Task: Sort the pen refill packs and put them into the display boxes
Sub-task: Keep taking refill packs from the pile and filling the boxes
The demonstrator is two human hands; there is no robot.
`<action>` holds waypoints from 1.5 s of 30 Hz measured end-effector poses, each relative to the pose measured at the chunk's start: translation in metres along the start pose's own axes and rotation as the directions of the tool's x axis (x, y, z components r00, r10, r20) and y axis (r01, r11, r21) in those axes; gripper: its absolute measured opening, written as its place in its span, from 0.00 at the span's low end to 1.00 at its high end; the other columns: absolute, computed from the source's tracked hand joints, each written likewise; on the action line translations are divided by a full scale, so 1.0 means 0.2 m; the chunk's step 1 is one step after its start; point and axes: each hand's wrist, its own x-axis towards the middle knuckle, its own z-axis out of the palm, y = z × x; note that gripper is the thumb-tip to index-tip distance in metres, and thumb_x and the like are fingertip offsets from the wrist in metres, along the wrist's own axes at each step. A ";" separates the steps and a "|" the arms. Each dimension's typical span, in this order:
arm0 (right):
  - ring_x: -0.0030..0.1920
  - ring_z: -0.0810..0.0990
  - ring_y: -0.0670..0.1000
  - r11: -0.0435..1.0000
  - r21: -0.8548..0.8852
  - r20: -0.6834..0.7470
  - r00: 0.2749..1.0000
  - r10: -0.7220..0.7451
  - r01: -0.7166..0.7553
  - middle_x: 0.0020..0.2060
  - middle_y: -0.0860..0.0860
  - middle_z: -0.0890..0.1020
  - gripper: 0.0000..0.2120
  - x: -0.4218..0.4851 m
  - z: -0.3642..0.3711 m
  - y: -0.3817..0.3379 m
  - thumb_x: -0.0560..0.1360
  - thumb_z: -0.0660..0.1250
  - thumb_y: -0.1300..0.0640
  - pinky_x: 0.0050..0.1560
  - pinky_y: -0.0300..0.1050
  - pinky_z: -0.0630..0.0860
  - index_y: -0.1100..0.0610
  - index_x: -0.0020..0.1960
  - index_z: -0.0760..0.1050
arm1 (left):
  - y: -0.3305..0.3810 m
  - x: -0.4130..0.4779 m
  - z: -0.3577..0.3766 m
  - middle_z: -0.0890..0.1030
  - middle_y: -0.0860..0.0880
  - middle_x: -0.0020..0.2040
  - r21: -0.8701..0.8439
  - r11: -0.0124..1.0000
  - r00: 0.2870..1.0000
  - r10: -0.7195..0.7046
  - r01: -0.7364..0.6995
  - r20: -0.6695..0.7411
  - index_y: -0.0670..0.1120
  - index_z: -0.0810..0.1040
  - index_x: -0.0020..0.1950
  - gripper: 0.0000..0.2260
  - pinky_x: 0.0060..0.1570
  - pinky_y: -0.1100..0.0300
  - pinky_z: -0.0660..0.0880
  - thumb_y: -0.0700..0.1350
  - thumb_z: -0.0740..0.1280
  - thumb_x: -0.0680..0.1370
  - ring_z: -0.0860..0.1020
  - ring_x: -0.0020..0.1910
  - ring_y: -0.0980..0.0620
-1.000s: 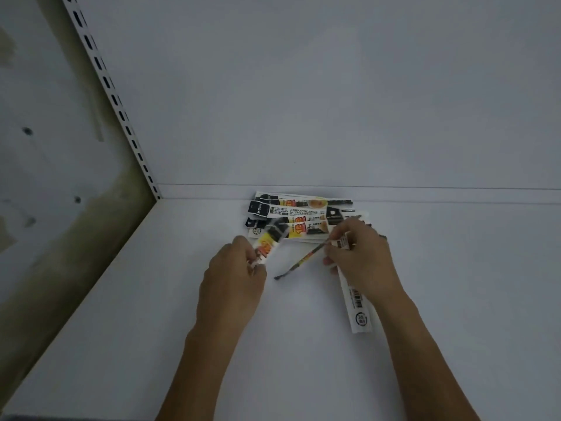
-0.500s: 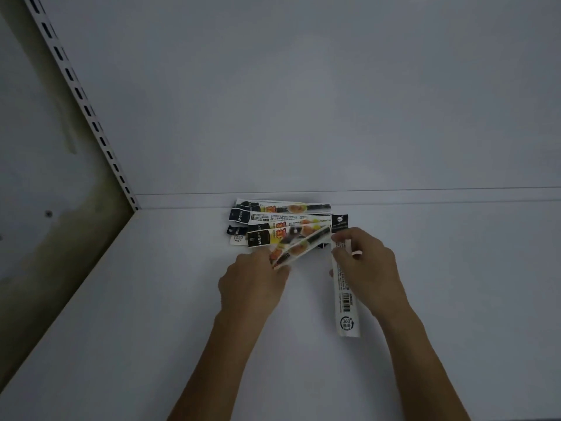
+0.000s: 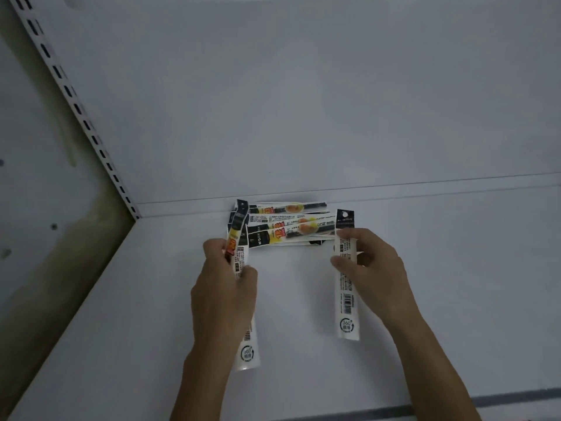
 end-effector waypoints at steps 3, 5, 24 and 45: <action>0.40 0.81 0.45 0.999 0.045 -0.124 0.992 0.005 0.001 0.40 0.47 0.83 0.28 -0.08 -0.12 0.02 0.73 0.69 0.59 0.38 0.32 0.73 0.38 0.67 0.64 | 0.08 -0.03 0.02 0.73 0.57 0.36 -0.135 0.990 0.998 0.053 -0.047 0.043 0.54 0.62 0.54 0.09 0.30 0.67 0.65 0.44 0.60 0.79 0.72 0.33 0.60; 0.40 0.81 0.45 0.994 0.095 -0.223 0.972 0.070 -0.050 0.38 0.49 0.83 0.33 -0.14 -0.22 0.05 0.72 0.69 0.57 0.39 0.35 0.73 0.39 0.70 0.58 | 0.15 -0.07 0.06 0.72 0.53 0.31 -0.220 0.973 0.991 0.086 -0.062 0.098 0.49 0.68 0.49 0.01 0.29 0.66 0.64 0.44 0.59 0.79 0.70 0.28 0.58; 0.27 0.65 0.45 0.966 0.003 -0.646 0.737 0.199 -0.259 0.26 0.44 0.68 0.04 -0.78 -1.89 0.59 0.76 0.63 0.57 0.28 0.35 0.63 0.52 0.43 0.73 | 1.28 -1.10 1.14 0.63 0.54 0.23 -0.629 0.778 0.754 0.401 0.021 0.521 0.51 0.78 0.38 0.09 0.27 0.60 0.61 0.49 0.63 0.76 0.61 0.24 0.55; 0.34 0.74 0.46 0.971 -0.042 -0.380 0.903 0.201 -0.234 0.37 0.48 0.81 0.11 -0.09 -2.87 0.92 0.79 0.56 0.52 0.38 0.45 0.71 0.41 0.43 0.73 | 2.07 -1.15 2.07 0.68 0.52 0.26 -0.615 0.783 0.851 0.256 0.096 0.459 0.50 0.78 0.38 0.11 0.27 0.63 0.64 0.49 0.62 0.78 0.66 0.25 0.54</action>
